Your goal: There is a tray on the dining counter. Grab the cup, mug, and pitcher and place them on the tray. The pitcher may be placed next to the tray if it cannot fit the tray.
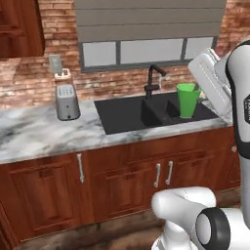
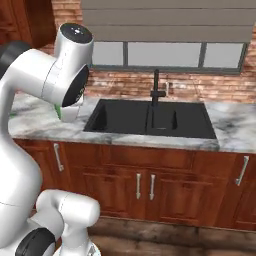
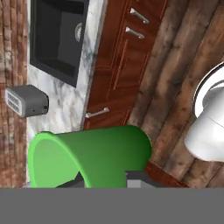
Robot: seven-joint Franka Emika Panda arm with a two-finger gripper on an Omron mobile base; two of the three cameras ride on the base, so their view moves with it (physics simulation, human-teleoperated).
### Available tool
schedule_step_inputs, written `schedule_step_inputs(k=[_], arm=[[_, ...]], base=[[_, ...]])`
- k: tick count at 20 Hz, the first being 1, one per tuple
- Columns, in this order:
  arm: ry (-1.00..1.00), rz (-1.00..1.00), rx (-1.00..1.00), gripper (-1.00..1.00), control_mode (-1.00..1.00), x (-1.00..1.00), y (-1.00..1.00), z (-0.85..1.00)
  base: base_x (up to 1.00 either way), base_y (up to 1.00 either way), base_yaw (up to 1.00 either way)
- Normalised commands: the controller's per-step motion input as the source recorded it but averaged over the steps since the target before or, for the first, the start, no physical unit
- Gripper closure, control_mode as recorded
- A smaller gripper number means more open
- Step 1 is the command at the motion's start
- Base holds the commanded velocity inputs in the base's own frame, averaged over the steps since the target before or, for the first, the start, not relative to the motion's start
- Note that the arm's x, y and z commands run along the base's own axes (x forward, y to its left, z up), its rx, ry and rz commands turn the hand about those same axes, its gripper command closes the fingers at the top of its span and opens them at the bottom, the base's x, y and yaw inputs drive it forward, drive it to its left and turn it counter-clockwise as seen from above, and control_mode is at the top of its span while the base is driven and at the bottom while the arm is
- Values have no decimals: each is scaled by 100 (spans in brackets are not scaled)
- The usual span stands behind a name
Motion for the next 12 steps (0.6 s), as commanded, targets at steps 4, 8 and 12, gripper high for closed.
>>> schedule_step_inputs(k=[4,8,12], arm=[[0,0,0,100,100,0,0,0],[0,0,0,100,100,0,0,0],[0,0,0,100,100,0,0,0]], base=[[-4,0,-100],[-1,0,-100],[0,0,-100]])
